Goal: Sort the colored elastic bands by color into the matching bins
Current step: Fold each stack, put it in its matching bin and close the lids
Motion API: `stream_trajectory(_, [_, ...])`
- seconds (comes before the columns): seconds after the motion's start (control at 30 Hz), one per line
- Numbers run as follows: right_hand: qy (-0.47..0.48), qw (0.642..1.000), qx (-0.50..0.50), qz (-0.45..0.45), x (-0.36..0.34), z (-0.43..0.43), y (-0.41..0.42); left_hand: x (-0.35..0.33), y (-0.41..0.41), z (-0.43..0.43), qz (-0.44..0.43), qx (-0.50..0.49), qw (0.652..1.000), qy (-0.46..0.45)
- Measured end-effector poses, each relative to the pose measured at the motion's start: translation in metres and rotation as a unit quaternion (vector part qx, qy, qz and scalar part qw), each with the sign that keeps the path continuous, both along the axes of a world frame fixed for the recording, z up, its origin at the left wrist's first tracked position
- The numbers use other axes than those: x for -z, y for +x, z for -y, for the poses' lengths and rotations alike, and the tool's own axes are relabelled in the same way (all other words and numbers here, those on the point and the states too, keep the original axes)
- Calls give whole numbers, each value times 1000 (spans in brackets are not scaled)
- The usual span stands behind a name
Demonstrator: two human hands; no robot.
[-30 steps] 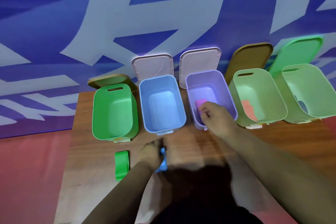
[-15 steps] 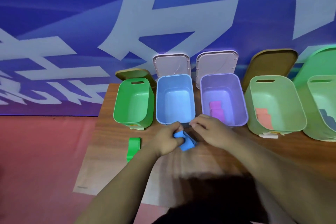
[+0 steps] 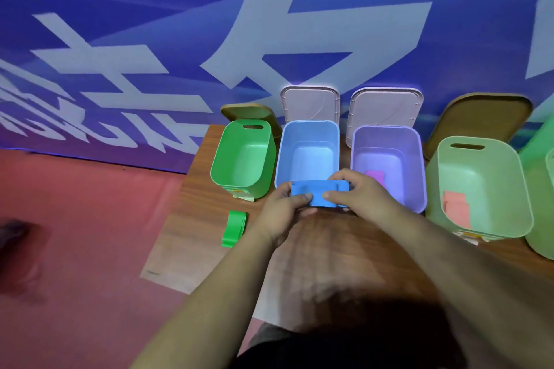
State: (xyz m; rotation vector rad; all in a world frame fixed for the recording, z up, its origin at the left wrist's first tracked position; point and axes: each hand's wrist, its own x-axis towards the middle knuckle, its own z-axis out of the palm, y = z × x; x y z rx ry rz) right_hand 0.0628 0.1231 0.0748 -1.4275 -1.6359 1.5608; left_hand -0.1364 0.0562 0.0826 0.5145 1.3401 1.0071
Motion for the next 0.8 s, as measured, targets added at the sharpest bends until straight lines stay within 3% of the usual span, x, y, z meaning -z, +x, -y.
stream_trajectory(0.17, [-80,995,55,-31,-3,-18,-18,11,-10,-10,61,-11,998,-19])
stream_trajectory(0.23, [-160,983,52,-73,-6,-24,-27,12,-14,-14,38,8,999,-36])
stream_trajectory(0.3, [-178,981,30,-68,-6,-30,-35,14,-22,-21,-22,26,998,-47])
stream_trajectory(0.43, [-65,997,19,44,-3,-49,-49,23,-43,-36,-121,67,990,-41])
stream_trajectory(0.57, [83,979,-35,184,-3,-71,-62,36,-61,-49,-233,143,961,-37])
stream_trajectory(0.67, [146,954,-84,247,4,-84,-72,50,-76,-55,-340,229,912,-9])
stream_trajectory(0.8, [159,914,-169,334,24,-95,-91,56,-88,-60,-445,295,843,66])
